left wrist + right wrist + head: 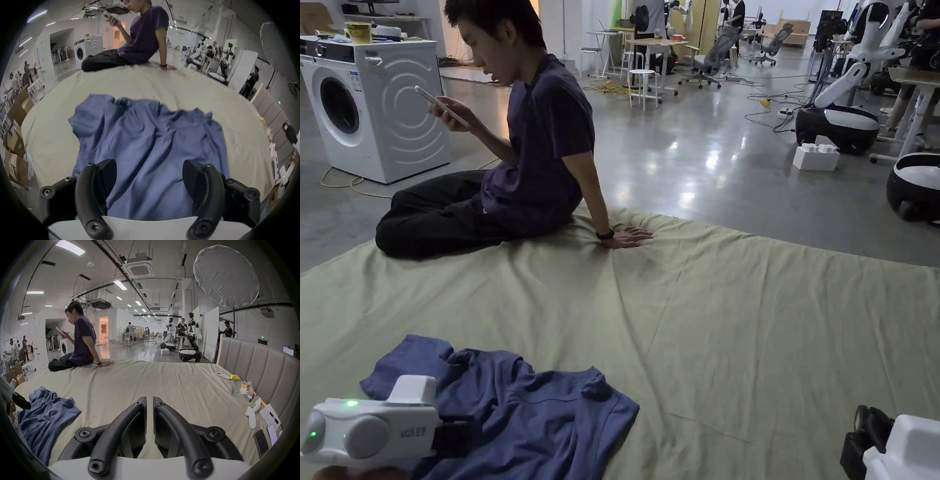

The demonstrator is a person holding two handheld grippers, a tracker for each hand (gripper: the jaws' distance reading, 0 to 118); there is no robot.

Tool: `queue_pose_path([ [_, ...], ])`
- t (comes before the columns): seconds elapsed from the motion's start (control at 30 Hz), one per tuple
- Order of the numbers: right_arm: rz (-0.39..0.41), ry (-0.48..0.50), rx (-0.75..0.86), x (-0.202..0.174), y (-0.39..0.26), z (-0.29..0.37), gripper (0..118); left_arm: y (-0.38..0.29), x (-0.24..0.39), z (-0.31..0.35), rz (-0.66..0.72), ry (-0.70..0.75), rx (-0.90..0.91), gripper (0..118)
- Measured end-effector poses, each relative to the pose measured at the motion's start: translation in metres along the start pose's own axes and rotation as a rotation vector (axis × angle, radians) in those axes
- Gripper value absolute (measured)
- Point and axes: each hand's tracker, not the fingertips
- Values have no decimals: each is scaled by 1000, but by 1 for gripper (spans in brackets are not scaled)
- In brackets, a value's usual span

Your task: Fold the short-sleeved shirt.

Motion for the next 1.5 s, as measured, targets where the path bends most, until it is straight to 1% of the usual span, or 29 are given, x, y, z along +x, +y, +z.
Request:
queue_pose_path([
  [0.07, 11, 6, -10, -2, -2, 0, 8, -7, 3, -11, -24, -44, -36, 84],
  [0.13, 21, 7, -16, -3, -3, 1, 8, -15, 7, -23, -52, -33, -85, 84],
  [0.17, 26, 6, -19, -2, -4, 1, 8, -19, 9, -30, -67, -14, -115, 84],
  [0.23, 31, 1, -23, 0, -6, 1, 8, -26, 10, -41, -56, 21, -133, 84],
  [0.3, 36, -5, -27, 1, -6, 1, 8, -33, 18, -35, -98, 50, -90, 83],
  [0.37, 40, -10, -29, 2, -6, 2, 8, -32, 28, -34, -112, 80, -99, 78],
  [0.4, 43, -12, -30, 2, -6, 2, 8, -33, 31, -33, -104, 46, -105, 68],
  [0.47, 55, -14, -35, 1, -8, 0, 8, -33, 38, -30, -118, 23, -104, 46],
  [0.5, 60, -12, -34, 0, -9, 0, 8, -31, 39, -29, -126, 19, -103, 21],
  [0.53, 63, -9, -34, 0, -9, 0, 8, -31, 41, -29, -134, -7, -111, 11],
  [0.57, 64, -5, -35, -1, -9, 1, 8, -32, 43, -29, -155, 6, -111, 10],
  [0.6, 66, -3, -33, -2, -9, 2, 8, -33, 45, -30, -176, 17, -116, 7],
  [0.73, 72, 0, -35, -4, -12, 2, 8, -38, 45, -28, -204, 7, -88, 4],
  [0.9, 64, 3, -44, -7, -15, 1, 8, -38, 37, -11, -89, -50, 36, 3],
  [0.93, 64, 4, -44, -7, -15, 1, 8, -32, 44, -24, -94, -33, 64, 3],
  [1.0, 62, 8, -42, -8, -14, 1, 8, -31, 45, -23, -104, -51, 102, 3],
  [1.03, 60, 10, -41, -9, -14, 1, 8, -18, 50, 4, -107, -57, 116, 3],
  [1.07, 59, 12, -38, -9, -13, 2, 8, -17, 53, 6, -117, -67, 158, 3],
  [1.13, 57, 14, -29, -9, -11, 3, 8, -13, 67, 14, -91, -84, 216, 3],
  [1.17, 56, 14, -25, -9, -9, 4, 8, 9, 64, 42, -70, -96, 255, 3],
  [1.27, 48, 17, -12, -5, -5, 6, 8, 27, 91, 61, -50, -154, 329, 3],
  [1.3, 46, 14, -8, -3, -3, 6, 8, 45, 76, 50, -96, -145, 351, 3],
  [1.4, 34, 6, 7, 5, 2, 10, 8, 74, 103, 64, -138, -190, 439, 3],
  [1.43, 30, 1, 14, 8, 3, 11, 8, 79, 120, 95, -145, -184, 447, 3],
  [1.5, 19, -8, 22, 15, 6, 14, 8, 93, 154, 115, -203, -223, 513, 3],
])
